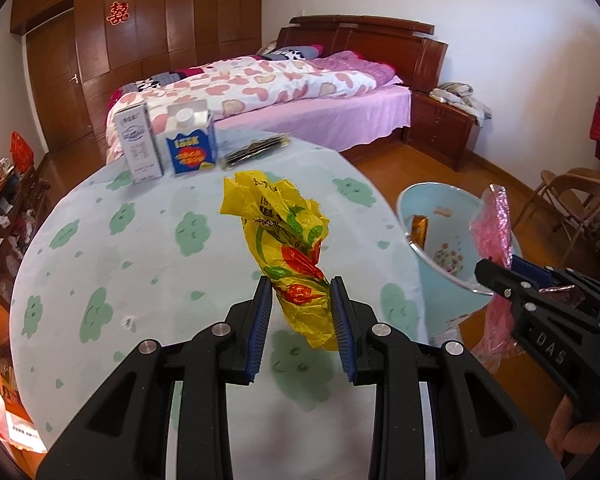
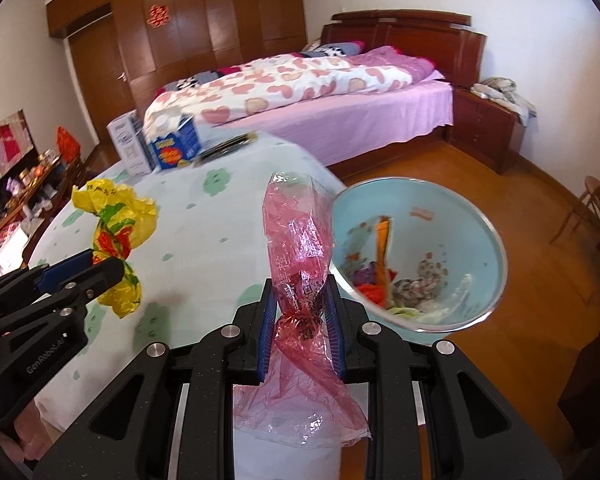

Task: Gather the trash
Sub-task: 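Lift the yellow floral bag and pink plastic bag and carry them over the blue bucket, then open the left tool to drop the yellow bag while the right tool releases the pink bag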

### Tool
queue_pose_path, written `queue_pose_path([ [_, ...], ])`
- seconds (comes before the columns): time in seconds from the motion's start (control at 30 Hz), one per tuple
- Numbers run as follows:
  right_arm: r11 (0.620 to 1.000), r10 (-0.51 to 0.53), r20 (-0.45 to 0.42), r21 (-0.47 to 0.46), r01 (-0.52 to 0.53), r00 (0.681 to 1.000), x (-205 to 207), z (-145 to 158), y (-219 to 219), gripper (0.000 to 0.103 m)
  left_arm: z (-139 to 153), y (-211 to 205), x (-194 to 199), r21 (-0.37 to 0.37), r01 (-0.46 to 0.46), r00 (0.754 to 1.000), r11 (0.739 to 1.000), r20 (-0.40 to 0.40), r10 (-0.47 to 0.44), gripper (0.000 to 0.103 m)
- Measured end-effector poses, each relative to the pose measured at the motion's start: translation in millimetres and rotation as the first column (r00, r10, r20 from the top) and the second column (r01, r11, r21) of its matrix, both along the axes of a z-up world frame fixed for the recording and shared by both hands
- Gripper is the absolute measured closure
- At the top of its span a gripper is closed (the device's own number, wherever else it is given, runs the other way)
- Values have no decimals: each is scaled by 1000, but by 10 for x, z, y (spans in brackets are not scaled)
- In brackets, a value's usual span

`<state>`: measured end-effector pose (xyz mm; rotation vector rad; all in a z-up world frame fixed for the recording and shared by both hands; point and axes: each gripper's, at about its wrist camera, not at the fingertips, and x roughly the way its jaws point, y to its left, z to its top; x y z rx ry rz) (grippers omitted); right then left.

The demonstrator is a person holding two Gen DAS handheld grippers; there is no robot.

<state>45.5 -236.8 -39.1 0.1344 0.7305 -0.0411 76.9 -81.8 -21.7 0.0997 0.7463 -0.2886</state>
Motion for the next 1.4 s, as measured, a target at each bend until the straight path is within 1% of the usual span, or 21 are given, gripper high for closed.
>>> queue_pose_path([
  [0.3,994,-105,33,24,105,994,-61,82,-443,79,57,-226,36,-11,52,999,999,10,-52,73],
  [0.53,987,-156,43,34,154,987,-77,105,-694,79,129,-486,83,-15,99,994,995,38,-98,73],
  [0.73,981,-194,61,20,193,979,-65,114,-844,78,180,-736,106,-27,145,988,989,64,-143,73],
  [0.9,970,-243,81,6,243,967,-31,85,-933,78,137,-935,176,-31,174,983,984,58,-172,73],
  [1.07,963,-270,83,22,269,959,12,45,-1065,78,98,-1098,245,-29,185,982,982,47,-184,73],
  [1.27,955,-296,83,22,296,951,92,46,-1232,78,92,-1329,328,-21,203,978,979,56,-201,73],
  [1.4,951,-308,77,13,308,948,162,35,-1325,78,60,-1441,406,-45,208,978,977,25,-207,73],
])
